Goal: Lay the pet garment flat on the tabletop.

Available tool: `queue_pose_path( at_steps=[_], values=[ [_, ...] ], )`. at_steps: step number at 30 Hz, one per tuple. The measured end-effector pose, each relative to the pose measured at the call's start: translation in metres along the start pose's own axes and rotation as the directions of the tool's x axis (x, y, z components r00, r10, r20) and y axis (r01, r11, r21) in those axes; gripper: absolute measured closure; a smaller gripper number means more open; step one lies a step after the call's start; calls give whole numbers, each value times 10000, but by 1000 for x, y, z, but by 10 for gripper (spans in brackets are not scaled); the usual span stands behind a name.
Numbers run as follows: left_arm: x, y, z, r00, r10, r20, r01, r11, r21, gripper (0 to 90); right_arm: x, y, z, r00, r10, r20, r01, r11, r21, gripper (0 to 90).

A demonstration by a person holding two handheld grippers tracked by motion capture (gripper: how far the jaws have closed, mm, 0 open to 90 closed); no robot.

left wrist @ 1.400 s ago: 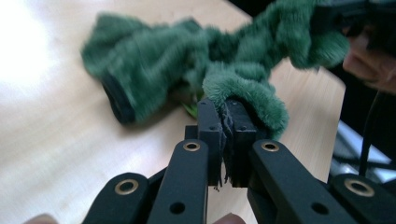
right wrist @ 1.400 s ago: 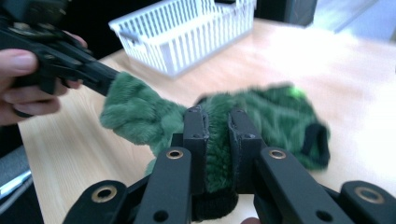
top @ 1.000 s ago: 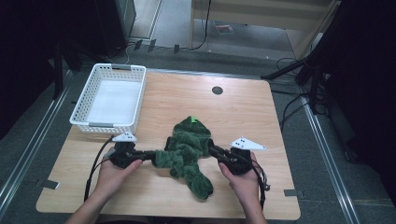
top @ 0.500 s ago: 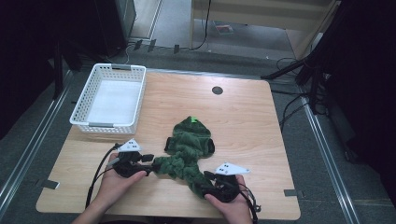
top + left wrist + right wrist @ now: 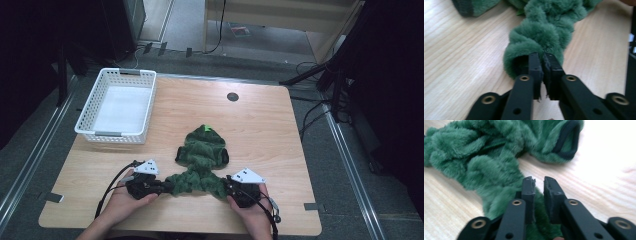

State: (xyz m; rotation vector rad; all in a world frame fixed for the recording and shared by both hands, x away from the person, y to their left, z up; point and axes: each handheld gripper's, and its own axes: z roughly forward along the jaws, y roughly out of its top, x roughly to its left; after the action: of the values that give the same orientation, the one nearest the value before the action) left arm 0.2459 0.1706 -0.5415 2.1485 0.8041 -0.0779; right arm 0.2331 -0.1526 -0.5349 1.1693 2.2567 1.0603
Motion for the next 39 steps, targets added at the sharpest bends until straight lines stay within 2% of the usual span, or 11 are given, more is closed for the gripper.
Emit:
queue_pose_path(
  at_steps=[3, 6, 10, 12, 13, 17, 20, 25, 31, 35, 39],
  values=[
    [5, 2, -4, 9976, -472, 497, 510, 9957, -771, 612, 0, 5, -8, 10000, 23, -24, -24, 9988, -482, 706],
    [14, 11, -6, 9908, -1344, -158, 1304, 9797, -1525, 524, -7, 21, -13, 9995, 201, -240, -228, 9925, -1198, 663],
    [28, 30, -2, 9625, -2439, -1187, 2087, 9455, -2499, 496, -27, 55, 2, 9949, 934, -386, -986, 9809, -1678, 654],
    [29, 37, 3, 9491, -2937, -1140, 2509, 9235, -2903, 492, -39, 76, 23, 9859, 1488, -764, -1589, 9758, -1500, 622],
    [26, 39, 6, 9505, -2935, -1023, 2533, 9222, -2921, 490, -43, 89, 39, 9805, 1656, -1058, -1788, 9752, -1304, 591],
    [11, 36, 16, 9703, -1966, -1413, 1614, 9603, -2277, 481, -45, 119, 84, 9633, 2232, -1493, -2329, 9712, -505, 573],
    [7, 24, 16, 9705, -1986, -1365, 1674, 9630, -2113, 481, -41, 132, 111, 9524, 2746, -1327, -2722, 9616, 363, 583],
    [6, 6, 12, 9755, -1890, -1127, 1669, 9692, -1810, 507, -34, 128, 143, 9775, 2107, -97, -2055, 9617, 1813, 653],
    [3, 4, 17, 9825, -1439, -1181, 1258, 9809, -1483, 604, -44, 137, 155, 9751, 2178, 408, -2216, 9588, 1778, 747],
    [6, 4, 18, 9828, -1502, -1072, 1348, 9811, -1387, 608, -51, 151, 168, 9719, 2257, 673, -2347, 9518, 1974, 761],
    [8, 3, 18, 9812, -1663, -975, 1507, 9772, -1497, 605, -56, 159, 180, 9728, 2198, 733, -2294, 9584, 1699, 767]
  ],
)
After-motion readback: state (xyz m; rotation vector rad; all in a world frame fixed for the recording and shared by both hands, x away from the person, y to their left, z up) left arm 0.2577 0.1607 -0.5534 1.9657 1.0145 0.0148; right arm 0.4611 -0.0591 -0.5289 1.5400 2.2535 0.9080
